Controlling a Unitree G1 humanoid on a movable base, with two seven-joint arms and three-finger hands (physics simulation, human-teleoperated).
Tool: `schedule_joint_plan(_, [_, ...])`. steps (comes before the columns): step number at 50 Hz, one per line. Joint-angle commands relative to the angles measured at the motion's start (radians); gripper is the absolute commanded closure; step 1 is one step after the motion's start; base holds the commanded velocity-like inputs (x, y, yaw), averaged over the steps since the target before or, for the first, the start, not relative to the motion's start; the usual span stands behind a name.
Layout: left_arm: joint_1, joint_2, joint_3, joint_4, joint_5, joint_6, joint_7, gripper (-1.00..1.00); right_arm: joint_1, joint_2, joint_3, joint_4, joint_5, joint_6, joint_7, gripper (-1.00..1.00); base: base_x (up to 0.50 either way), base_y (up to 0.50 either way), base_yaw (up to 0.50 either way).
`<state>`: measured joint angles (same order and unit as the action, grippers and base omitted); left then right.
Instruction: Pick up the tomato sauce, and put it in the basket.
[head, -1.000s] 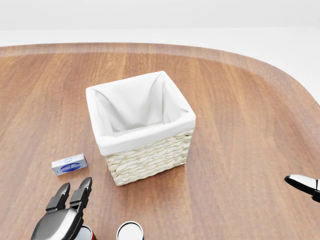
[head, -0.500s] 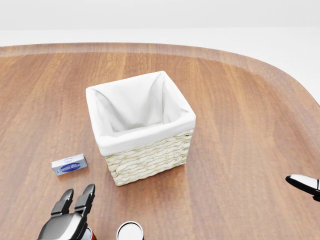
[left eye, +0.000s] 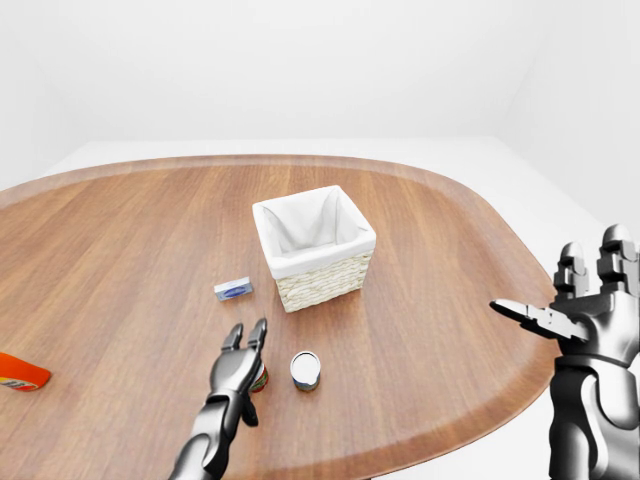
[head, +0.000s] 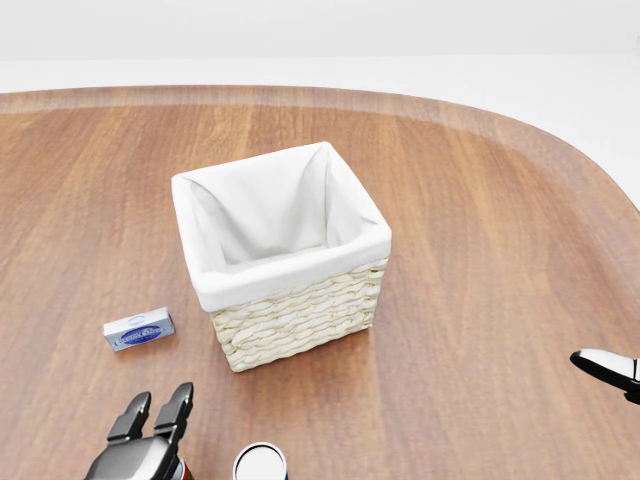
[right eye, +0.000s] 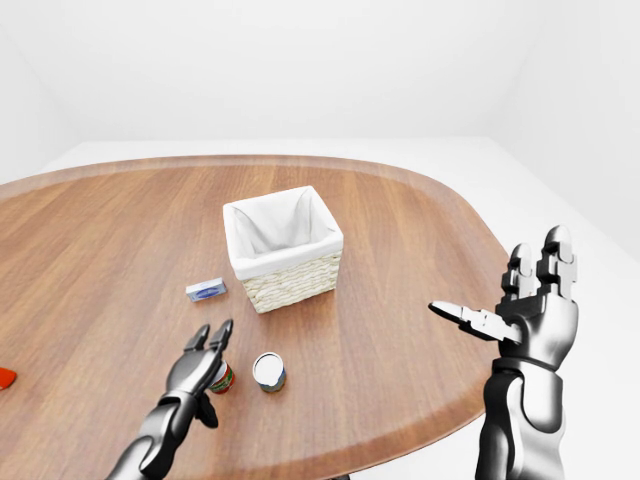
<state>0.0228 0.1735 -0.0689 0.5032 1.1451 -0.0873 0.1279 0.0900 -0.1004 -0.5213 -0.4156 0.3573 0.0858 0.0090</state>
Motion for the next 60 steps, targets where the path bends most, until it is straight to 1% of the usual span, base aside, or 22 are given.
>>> schedule_joint_plan(1, [-0.015,0.003,-0.013,0.057,0.003,0.0,0.013,-1.0,0.0,0.001,0.002,0.002,-0.001,-0.002,-0.001,-1.0,0.0,0.0,0.0])
schedule_joint_plan(8, [-0.031,0.004,-0.016,0.088,0.008,0.0,0.029,-1.0,-0.002,0.0,0.004,0.001,-0.002,0.001,-0.003,-1.0,0.0,0.0,0.0])
schedule_joint_plan(11, [-0.028,0.001,-0.013,0.079,-0.005,0.0,0.015,-1.0,-0.001,-0.001,0.001,-0.002,0.001,0.001,-0.003,-1.0,0.0,0.0,0.0])
schedule_joint_plan(12, [-0.026,0.001,-0.014,0.073,-0.008,0.0,0.01,-0.55,-0.001,-0.001,0.001,-0.002,0.001,0.001,-0.003,-1.0,0.0,0.0,0.0])
schedule_joint_plan(13, [-0.024,0.001,-0.014,0.066,-0.012,0.0,0.006,0.29,-0.002,-0.001,0.002,-0.002,0.0,0.001,-0.003,-1.0,0.0,0.0,0.0])
schedule_joint_plan(14, [-0.014,0.001,-0.016,0.052,-0.016,0.0,-0.01,1.0,-0.004,-0.002,0.003,0.001,-0.001,0.001,-0.002,-1.0,0.0,0.0,0.0])
schedule_joint_plan(25, [-0.013,0.0,-0.016,0.045,-0.003,0.0,0.005,1.0,-0.004,-0.004,0.0,-0.013,0.002,0.001,-0.005,-1.0,0.0,0.0,0.0])
schedule_joint_plan(40, [-0.032,-0.004,-0.001,0.04,-0.025,0.0,0.033,1.0,0.0,0.0,-0.001,-0.002,0.002,0.001,0.001,-1.0,0.0,0.0,0.0])
schedule_joint_plan(43, [-0.04,-0.01,0.02,-0.004,-0.055,0.019,0.03,1.0,0.0,-0.001,-0.002,-0.005,0.004,0.001,0.001,-1.0,0.0,0.0,0.0])
schedule_joint_plan(44, [-0.029,-0.009,0.026,-0.044,-0.063,0.029,0.011,1.0,-0.001,0.0,-0.001,-0.001,0.004,0.001,0.002,-1.0,0.0,0.0,0.0])
schedule_joint_plan(45, [-0.028,-0.008,0.026,-0.047,-0.063,0.03,0.009,1.0,-0.001,0.0,-0.001,0.0,0.004,0.001,0.002,-1.0,0.0,0.0,0.0])
schedule_joint_plan(47, [-0.018,-0.014,0.044,-0.118,-0.084,0.051,-0.005,1.0,-0.002,0.0,0.002,0.005,0.003,0.001,0.002,-1.0,0.0,0.0,0.0])
schedule_joint_plan(48, [-0.018,-0.017,0.051,-0.14,-0.088,0.064,0.001,1.0,-0.001,-0.001,0.001,0.002,0.005,0.001,0.002,-1.0,0.0,0.0,0.0])
schedule_joint_plan(50, [-0.011,-0.018,0.059,-0.188,-0.098,0.076,-0.014,1.0,0.002,-0.001,-0.004,-0.003,0.009,0.001,0.002,-1.0,0.0,0.0,0.0])
schedule_joint_plan(52, [-0.007,-0.021,0.072,-0.237,-0.108,0.098,-0.028,1.0,0.0,-0.001,-0.003,-0.001,0.008,0.001,0.002,-1.0,0.0,0.0,0.0])
schedule_joint_plan(53, [-0.003,-0.021,0.076,-0.26,-0.112,0.1,-0.034,1.0,-0.001,-0.001,-0.001,0.0,0.006,0.001,0.001,-1.0,0.0,0.0,0.0])
schedule_joint_plan(54, [-0.006,-0.03,0.094,-0.299,-0.128,0.13,-0.046,1.0,0.0,-0.001,-0.001,0.001,0.007,0.001,0.002,-1.0,0.0,0.0,0.0])
schedule_joint_plan(55, [-0.009,-0.027,0.098,-0.318,-0.124,0.136,-0.038,1.0,-0.001,-0.001,-0.001,0.004,0.007,0.0,0.003,-1.0,0.0,0.0,0.0])
schedule_joint_plan(56, [-0.014,-0.031,0.108,-0.336,-0.133,0.149,-0.032,1.0,-0.001,-0.001,-0.001,0.006,0.007,0.0,0.002,-1.0,0.0,0.0,0.0])
schedule_joint_plan(57, [-0.021,-0.032,0.119,-0.358,-0.136,0.169,-0.026,1.0,-0.001,-0.001,-0.001,0.005,0.007,0.0,0.002,-1.0,0.0,0.0,0.0])
schedule_joint_plan(58, [-0.031,-0.035,0.132,-0.379,-0.152,0.175,-0.011,1.0,0.0,-0.001,-0.001,0.003,0.007,0.0,0.002,-1.0,0.0,0.0,0.0])
schedule_joint_plan(60, [-0.042,-0.034,0.137,-0.39,-0.164,0.175,-0.003,1.0,-0.001,-0.001,0.0,0.007,0.006,-0.003,0.002,-1.0,0.0,0.0,0.0])
